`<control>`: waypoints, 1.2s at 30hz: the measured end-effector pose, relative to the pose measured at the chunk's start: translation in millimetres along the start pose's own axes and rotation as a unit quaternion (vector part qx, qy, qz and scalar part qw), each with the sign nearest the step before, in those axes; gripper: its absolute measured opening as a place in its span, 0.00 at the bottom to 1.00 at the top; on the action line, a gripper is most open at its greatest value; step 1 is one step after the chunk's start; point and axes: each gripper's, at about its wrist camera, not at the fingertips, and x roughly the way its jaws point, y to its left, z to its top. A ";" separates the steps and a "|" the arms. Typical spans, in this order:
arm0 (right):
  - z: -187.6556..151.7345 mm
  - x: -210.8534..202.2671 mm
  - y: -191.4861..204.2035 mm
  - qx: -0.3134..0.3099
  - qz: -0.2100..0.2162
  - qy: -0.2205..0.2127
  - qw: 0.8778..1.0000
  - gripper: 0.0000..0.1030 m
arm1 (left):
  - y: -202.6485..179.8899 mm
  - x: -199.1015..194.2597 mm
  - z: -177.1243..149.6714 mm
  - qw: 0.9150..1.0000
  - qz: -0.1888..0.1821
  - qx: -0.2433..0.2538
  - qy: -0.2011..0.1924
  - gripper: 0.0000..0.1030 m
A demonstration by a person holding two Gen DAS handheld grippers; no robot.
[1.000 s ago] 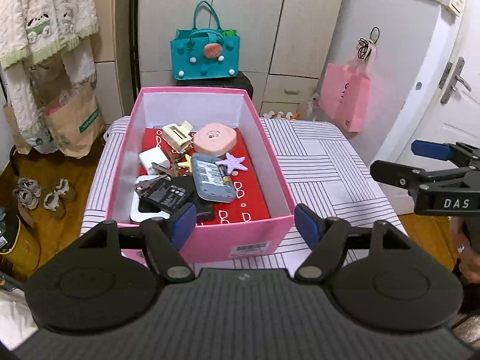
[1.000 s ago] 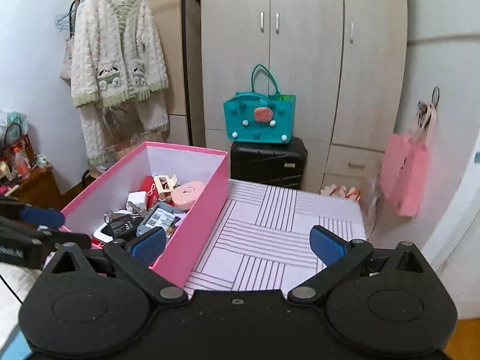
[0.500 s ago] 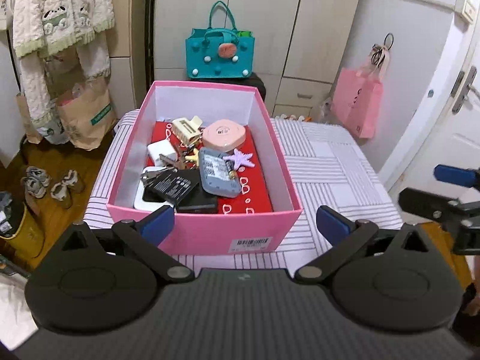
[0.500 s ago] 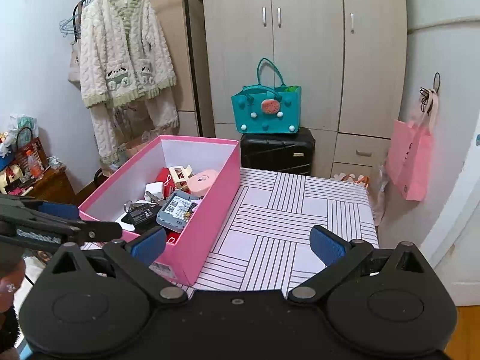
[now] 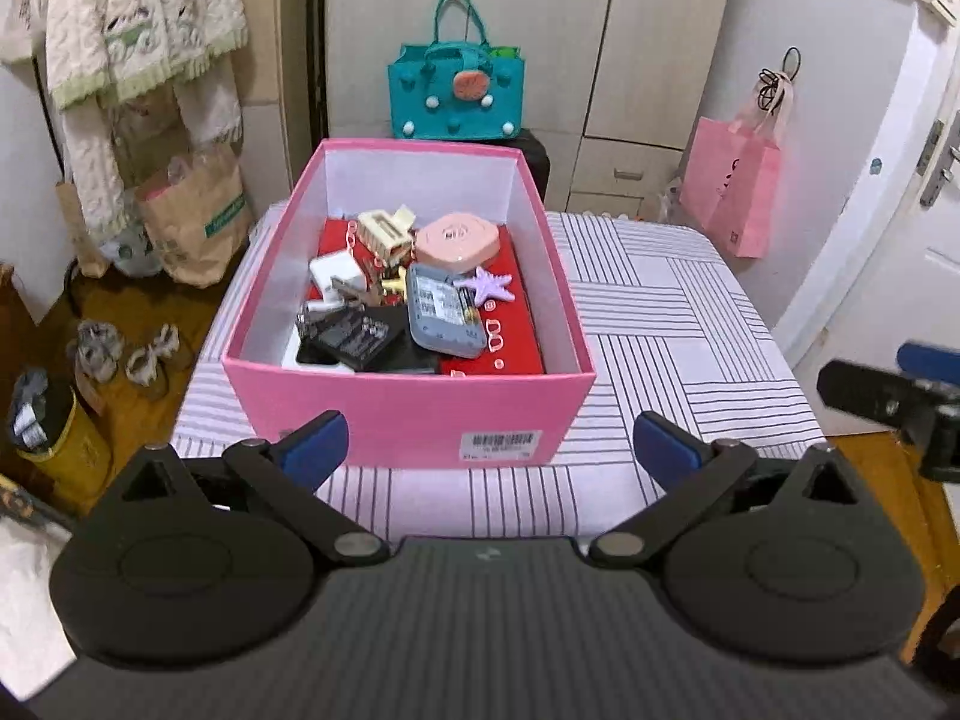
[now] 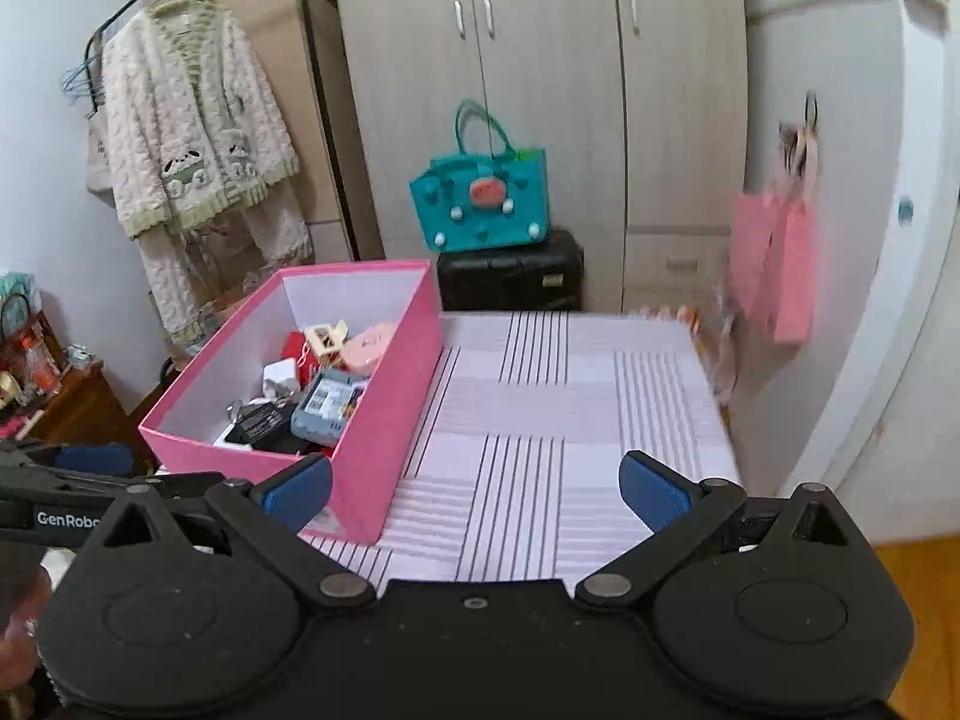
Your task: Organize rigid objects
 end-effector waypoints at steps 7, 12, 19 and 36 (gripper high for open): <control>-4.5 1.7 -0.9 0.002 -0.005 0.002 1.000 1.00 | -0.9 -1.9 -0.5 0.998 0.054 0.001 -0.020 1.00; -5.9 2.3 2.0 -0.004 -0.023 0.004 1.000 1.00 | -2.2 -4.2 0.8 0.997 0.074 0.011 -0.028 1.00; -9.3 1.1 -1.9 0.006 -0.035 0.002 0.999 1.00 | -6.1 -8.1 -2.4 0.996 0.081 0.024 -0.032 1.00; -17.9 4.6 4.6 -0.018 -0.055 -0.013 0.998 1.00 | -12.2 -9.4 -7.9 0.994 0.089 0.041 -0.038 1.00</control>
